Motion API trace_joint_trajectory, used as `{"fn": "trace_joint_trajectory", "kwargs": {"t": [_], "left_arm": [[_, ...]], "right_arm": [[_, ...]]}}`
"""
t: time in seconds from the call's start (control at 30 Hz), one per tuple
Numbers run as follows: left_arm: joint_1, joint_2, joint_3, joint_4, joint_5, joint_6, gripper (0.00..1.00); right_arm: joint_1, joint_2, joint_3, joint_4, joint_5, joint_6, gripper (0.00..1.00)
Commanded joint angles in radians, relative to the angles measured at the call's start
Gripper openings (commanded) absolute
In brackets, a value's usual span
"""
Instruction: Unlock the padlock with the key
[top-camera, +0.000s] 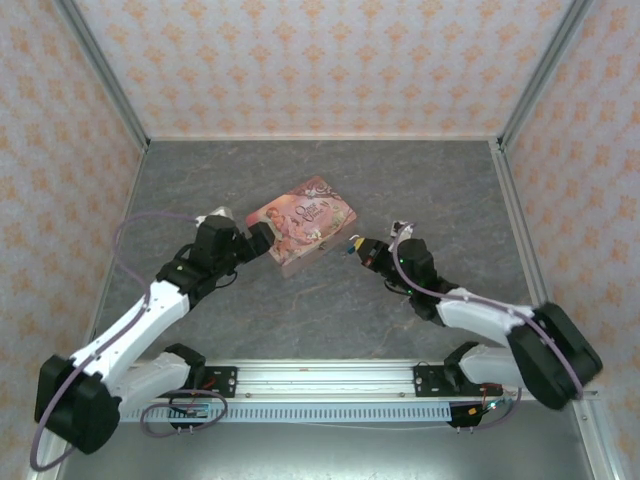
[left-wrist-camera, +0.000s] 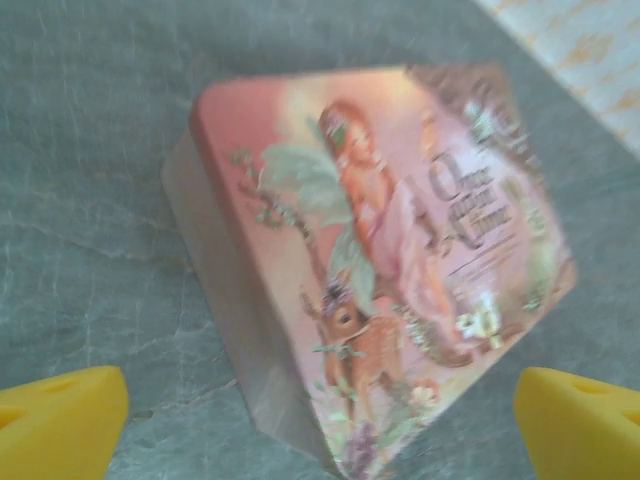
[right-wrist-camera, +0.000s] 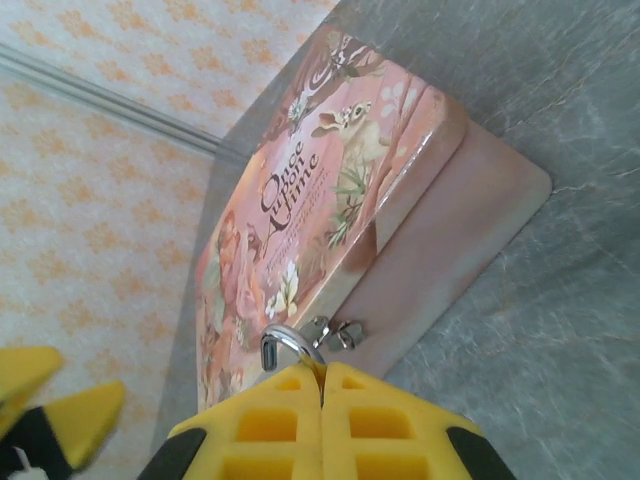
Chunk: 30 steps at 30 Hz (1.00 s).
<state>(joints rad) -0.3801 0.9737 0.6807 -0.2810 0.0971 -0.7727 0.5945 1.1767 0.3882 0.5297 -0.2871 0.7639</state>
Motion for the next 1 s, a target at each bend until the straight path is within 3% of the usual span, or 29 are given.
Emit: {"fn": "trace_joint_trajectory", "kwargs": {"t": [0.0, 0.23, 0.47, 0.7, 0.97], "left_arm": [[-0.011, -0.115, -0.003, 0.004, -0.115, 0.087, 1.00], [-0.010, -0.217, -0.006, 0.004, -0.166, 0.203, 1.00], [-0.008, -0.196, 0.010, -0.007, -0.208, 0.220, 1.00], [-0.010, -0.169, 0.026, -0.004, -0.253, 0.233, 1.00], [-0.007, -0.153, 0.041, -0.029, -0.270, 0.267, 1.00]], "right_arm": [[-0.002, -0.159, 0.076, -0.448, 0.040, -0.098, 0.00], [-0.002, -0.304, 0.205, -0.924, 0.057, -0.131, 0.00], [0.010, -0.268, 0.304, -1.212, 0.028, -0.141, 0.00], [0.062, -0.059, 0.394, -1.302, 0.030, -0.180, 0.00], [0.102, 0.209, 0.500, -1.257, 0.040, -0.223, 0.00]]}}
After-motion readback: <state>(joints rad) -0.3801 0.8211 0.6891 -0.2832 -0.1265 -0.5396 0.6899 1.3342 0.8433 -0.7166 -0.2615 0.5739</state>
